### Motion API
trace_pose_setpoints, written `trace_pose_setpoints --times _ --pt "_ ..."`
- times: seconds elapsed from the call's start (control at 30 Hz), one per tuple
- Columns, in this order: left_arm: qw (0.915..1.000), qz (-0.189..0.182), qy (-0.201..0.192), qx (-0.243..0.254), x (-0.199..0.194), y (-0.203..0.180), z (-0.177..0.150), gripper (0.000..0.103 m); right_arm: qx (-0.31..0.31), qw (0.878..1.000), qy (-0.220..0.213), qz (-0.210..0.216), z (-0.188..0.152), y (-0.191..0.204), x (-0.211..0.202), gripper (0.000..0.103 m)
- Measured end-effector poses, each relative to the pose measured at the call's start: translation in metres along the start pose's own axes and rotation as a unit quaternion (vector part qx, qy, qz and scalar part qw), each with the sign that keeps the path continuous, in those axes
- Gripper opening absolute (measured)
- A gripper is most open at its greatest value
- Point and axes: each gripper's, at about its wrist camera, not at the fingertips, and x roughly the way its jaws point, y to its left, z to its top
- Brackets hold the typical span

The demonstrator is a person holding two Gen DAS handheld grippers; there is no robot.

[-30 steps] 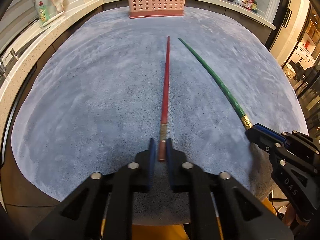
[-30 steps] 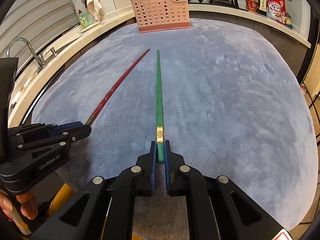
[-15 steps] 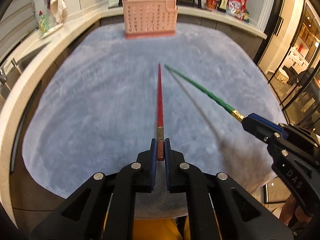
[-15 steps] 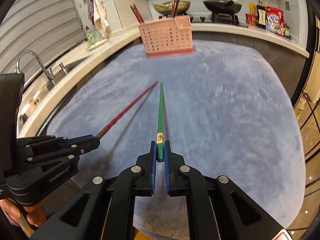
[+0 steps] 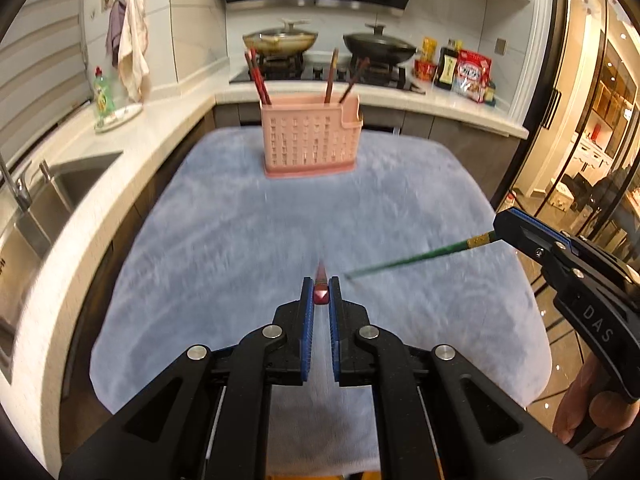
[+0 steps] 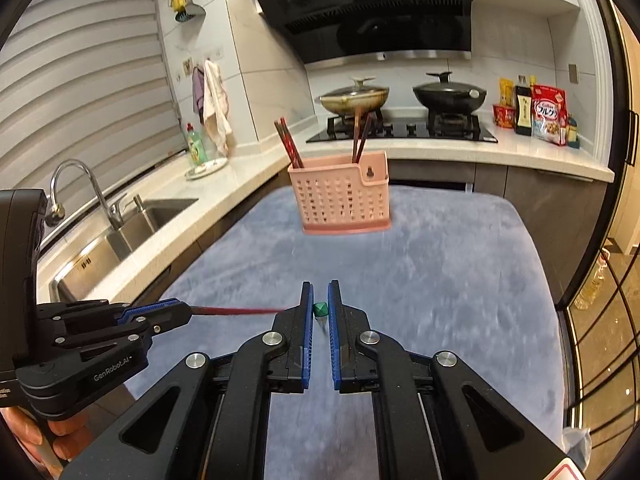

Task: Organize utensils
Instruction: 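Lower both chopsticks into the pink holder and open both tools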

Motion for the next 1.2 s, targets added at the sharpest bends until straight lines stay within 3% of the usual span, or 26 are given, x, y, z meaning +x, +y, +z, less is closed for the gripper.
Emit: trace_pose_setpoints --times 0.37,0.77,0.93,1.2 --pt "0.9987 0.015 -0.049 0.003 -0.002 0.006 0.057 0.007 0.005 0.999 -0.037 0.002 0.048 -0.007 0.017 0.007" --pt "0.9968 -0.002 -0.079 -0.014 0.006 0.022 0.126 0.007 0.010 0.997 -0.074 0.010 0.100 -0.016 0.033 0.007" --pt "0.9939 0.011 -0.108 -0.018 0.012 0.029 0.171 0.007 0.014 0.995 -0.101 0.019 0.141 -0.019 0.049 0.007" --pt "0.9878 0.028 -0.149 -0.035 0.030 0.048 0.252 0.007 0.024 0.988 -0.151 0.030 0.237 -0.020 0.091 0.007"
